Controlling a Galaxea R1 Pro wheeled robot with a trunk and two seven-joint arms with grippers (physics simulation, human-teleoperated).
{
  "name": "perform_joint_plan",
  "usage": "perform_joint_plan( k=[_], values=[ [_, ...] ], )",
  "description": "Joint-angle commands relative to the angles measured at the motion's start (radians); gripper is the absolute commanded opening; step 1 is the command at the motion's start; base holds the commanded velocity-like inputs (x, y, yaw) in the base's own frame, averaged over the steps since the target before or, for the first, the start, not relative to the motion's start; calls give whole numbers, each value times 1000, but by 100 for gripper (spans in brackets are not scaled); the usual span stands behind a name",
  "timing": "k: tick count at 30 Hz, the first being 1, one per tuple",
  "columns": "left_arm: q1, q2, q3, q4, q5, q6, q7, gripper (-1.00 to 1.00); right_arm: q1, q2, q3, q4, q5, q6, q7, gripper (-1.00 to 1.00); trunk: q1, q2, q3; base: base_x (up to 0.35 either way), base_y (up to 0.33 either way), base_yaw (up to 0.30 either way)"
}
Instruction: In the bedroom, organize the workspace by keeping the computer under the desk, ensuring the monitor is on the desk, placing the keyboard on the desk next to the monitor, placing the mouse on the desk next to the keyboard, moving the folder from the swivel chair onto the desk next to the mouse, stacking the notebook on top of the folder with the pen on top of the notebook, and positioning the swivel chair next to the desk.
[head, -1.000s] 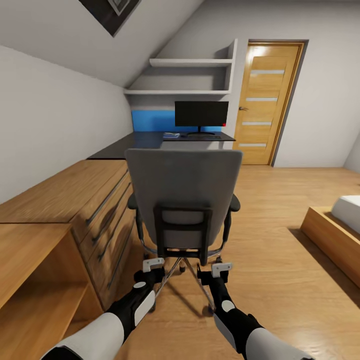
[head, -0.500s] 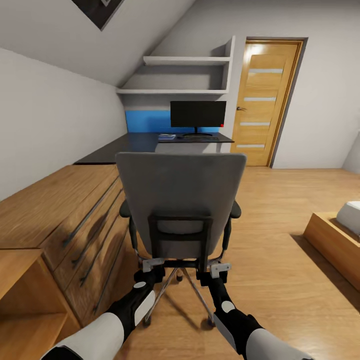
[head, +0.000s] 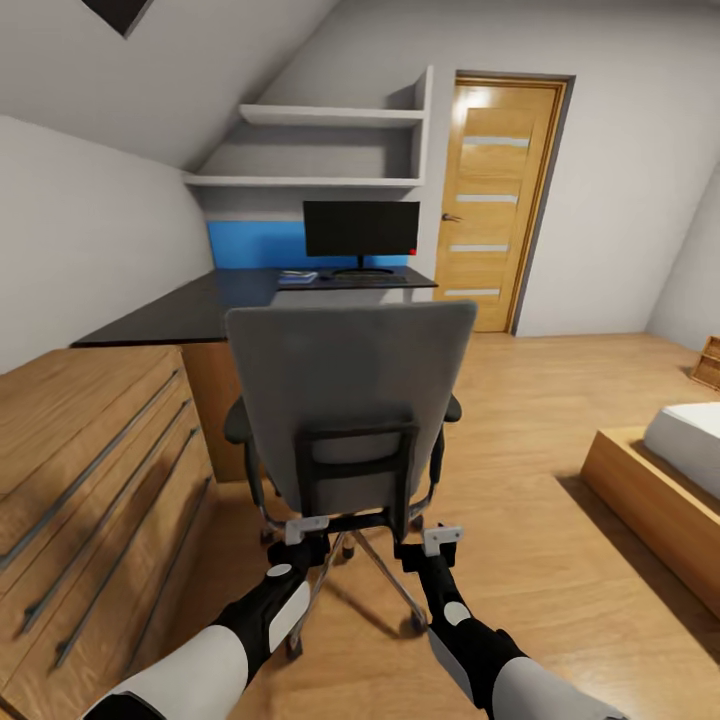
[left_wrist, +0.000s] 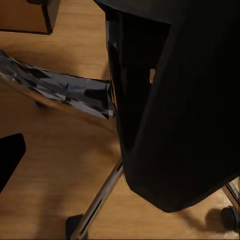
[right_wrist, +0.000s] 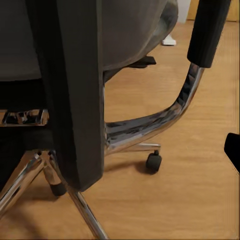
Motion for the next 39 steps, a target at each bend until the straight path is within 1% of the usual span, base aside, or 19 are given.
perform_joint_plan(
  k=[1, 22, 27, 32, 39],
  values=[
    [-2, 0, -6, 0, 4, -5, 7, 100, -1, 0, 9, 1, -8, -3, -6, 100, 0, 0, -1, 315, -129, -32],
    [-2, 0, -6, 2, 4, -5, 7, 100, -1, 0, 9, 16, -10, -3, -7, 100, 0, 0, -1, 317, -104, -2],
    [-2, 0, -6, 2, 4, -5, 7, 100, 0, 0, 9, 18, -10, -3, -7, 100, 0, 0, -1, 319, -23, 4],
    [-2, 0, -6, 2, 4, -3, 7, 100, -1, -1, 8, 17, -10, -3, -7, 100, 0, 0, -5, 320, -2, 133],
    [-2, 0, -7, 3, 4, -2, 7, 100, 0, -2, 8, 17, -10, -5, -7, 100, 0, 0, -6, 320, -18, 27]
  ],
)
